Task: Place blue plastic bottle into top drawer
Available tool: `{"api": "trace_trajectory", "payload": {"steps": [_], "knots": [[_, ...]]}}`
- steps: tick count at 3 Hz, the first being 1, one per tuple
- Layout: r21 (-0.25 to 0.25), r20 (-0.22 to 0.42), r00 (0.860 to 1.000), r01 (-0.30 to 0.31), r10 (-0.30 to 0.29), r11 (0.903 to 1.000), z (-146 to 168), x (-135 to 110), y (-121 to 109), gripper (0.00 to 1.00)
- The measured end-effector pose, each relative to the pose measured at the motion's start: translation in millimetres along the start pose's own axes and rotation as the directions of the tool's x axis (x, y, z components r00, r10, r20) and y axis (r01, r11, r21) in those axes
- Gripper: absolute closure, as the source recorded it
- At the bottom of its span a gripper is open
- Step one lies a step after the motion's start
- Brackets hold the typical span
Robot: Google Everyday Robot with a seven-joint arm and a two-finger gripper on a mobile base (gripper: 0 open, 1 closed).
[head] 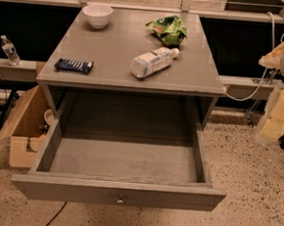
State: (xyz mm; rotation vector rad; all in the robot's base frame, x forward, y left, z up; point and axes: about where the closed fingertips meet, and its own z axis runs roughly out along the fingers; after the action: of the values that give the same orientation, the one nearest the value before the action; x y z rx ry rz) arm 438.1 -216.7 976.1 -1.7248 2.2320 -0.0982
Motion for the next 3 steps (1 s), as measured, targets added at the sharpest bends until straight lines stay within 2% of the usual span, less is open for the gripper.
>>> {"api": "trace_trajectory", "payload": {"steps": [1, 2, 3], "knots": [[0.0, 0.0, 1.0, 0.001, -0.001, 1.0, 0.2, -0.2, -0.2, 0.0], [-0.02, 0.043, 0.996, 0.079, -0.078, 0.9967, 18.5, -20.9, -17.1, 0.0], [-0.059, 0.111, 0.973, 0.212, -0.204, 0.9756, 56.1, -59.3, -42.1, 0.0]]}}
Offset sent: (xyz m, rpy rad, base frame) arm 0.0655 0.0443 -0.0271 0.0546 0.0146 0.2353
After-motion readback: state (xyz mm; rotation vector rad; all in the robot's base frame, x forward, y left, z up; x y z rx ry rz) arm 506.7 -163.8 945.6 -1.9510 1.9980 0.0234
